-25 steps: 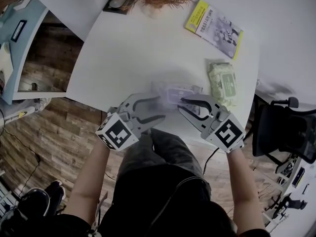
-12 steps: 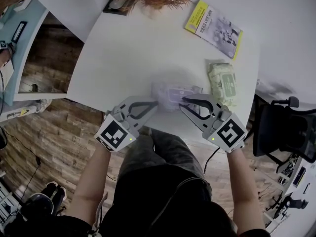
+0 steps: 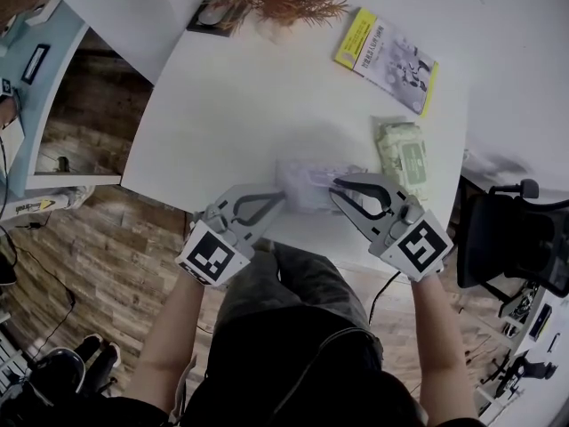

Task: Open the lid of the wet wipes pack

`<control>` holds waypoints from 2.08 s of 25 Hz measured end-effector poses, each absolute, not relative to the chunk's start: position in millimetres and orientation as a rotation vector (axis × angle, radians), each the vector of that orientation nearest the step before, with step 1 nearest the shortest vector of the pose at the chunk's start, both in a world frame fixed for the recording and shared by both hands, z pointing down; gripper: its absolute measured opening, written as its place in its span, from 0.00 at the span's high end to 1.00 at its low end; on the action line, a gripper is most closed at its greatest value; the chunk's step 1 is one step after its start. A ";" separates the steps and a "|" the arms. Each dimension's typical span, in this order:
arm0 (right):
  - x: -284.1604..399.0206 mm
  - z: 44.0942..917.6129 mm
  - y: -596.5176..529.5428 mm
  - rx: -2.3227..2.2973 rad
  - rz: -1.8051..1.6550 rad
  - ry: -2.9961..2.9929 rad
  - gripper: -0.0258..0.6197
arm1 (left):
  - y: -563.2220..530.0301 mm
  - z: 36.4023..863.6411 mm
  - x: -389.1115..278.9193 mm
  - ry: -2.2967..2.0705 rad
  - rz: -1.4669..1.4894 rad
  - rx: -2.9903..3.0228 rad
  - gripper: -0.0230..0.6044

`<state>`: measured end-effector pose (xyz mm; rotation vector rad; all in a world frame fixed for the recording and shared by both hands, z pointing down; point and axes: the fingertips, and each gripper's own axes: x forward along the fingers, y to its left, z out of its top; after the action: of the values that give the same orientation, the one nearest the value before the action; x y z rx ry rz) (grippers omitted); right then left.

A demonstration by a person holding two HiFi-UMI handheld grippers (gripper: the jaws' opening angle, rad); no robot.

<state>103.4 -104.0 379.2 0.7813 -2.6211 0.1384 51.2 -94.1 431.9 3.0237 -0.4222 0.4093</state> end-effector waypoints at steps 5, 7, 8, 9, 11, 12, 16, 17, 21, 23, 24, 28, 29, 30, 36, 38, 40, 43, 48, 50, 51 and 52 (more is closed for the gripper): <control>107.9 373.9 -113.0 0.823 0.144 -2.622 0.88 | -98.5 431.3 48.9 -0.446 0.390 2.996 0.94; 110.0 373.2 -117.0 0.831 0.142 -2.613 0.88 | -99.2 431.6 48.3 -0.447 0.394 2.991 0.94; 110.9 372.9 -119.2 0.835 0.143 -2.609 0.88 | -99.4 431.6 47.8 -0.445 0.402 2.994 0.94; 111.7 372.7 -121.3 0.840 0.145 -2.606 0.88 | -99.8 431.7 47.3 -0.444 0.408 2.995 0.94; 112.9 372.3 -125.1 0.849 0.150 -2.598 0.88 | -101.2 432.2 46.4 -0.453 0.406 2.985 0.94; 113.4 371.9 -126.9 0.854 0.150 -2.597 0.88 | -102.0 432.5 46.2 -0.458 0.403 2.980 0.94; 116.8 372.2 -132.4 0.863 0.145 -2.597 0.88 | -103.3 437.4 45.4 -0.480 0.417 2.952 0.94; 117.1 372.5 -133.8 0.864 0.145 -2.600 0.88 | -103.5 440.4 44.6 -0.489 0.442 2.942 0.94; 118.7 373.0 -139.0 0.861 0.146 -2.609 0.88 | -102.3 446.3 44.5 -0.524 0.500 2.911 0.94; 120.4 373.5 -142.1 0.862 0.152 -2.609 0.88 | -103.5 445.1 45.2 -0.539 0.475 2.890 0.94; 120.9 373.8 -143.7 0.863 0.154 -2.608 0.88 | -104.8 444.9 44.9 -0.552 0.467 2.880 0.94; 122.3 375.8 -149.7 0.855 0.151 -2.606 0.88 | -110.6 446.3 42.8 -0.609 0.468 2.844 0.94; 122.9 376.5 -151.2 0.851 0.151 -2.605 0.88 | -111.3 446.3 43.0 -0.616 0.464 2.837 0.94; 123.5 377.1 -152.6 0.848 0.152 -2.605 0.88 | -111.7 446.3 43.2 -0.620 0.461 2.833 0.94; 125.1 380.0 -159.3 0.844 0.169 -2.616 0.87 | -112.2 449.0 43.0 -0.625 0.464 2.808 0.94; 126.2 381.5 -160.9 0.844 0.181 -2.617 0.87 | -113.6 451.9 42.3 -0.636 0.472 2.794 0.94; 129.2 385.4 -160.6 0.833 0.202 -2.608 0.87 | -115.0 453.8 41.4 -0.644 0.468 2.775 0.94; 131.8 389.2 -161.8 0.830 0.233 -2.609 0.87 | -115.7 455.1 39.7 -0.648 0.460 2.756 0.94; 132.6 392.5 -166.9 0.828 0.252 -2.621 0.87 | -117.8 456.4 36.0 -0.658 0.458 2.739 0.94; 133.4 394.2 -168.8 0.821 0.263 -2.625 0.87 | -119.4 456.4 35.2 -0.667 0.456 2.730 0.94; 134.0 395.1 -169.7 0.818 0.272 -2.628 0.87 | -119.9 456.5 35.0 -0.670 0.456 2.727 0.94; 134.5 396.0 -170.6 0.815 0.281 -2.631 0.87 | -120.2 456.6 34.9 -0.672 0.457 2.724 0.94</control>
<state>134.5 -170.6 396.0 0.8146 -2.6307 0.2806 34.9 -120.2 456.6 2.7240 -0.6717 0.4572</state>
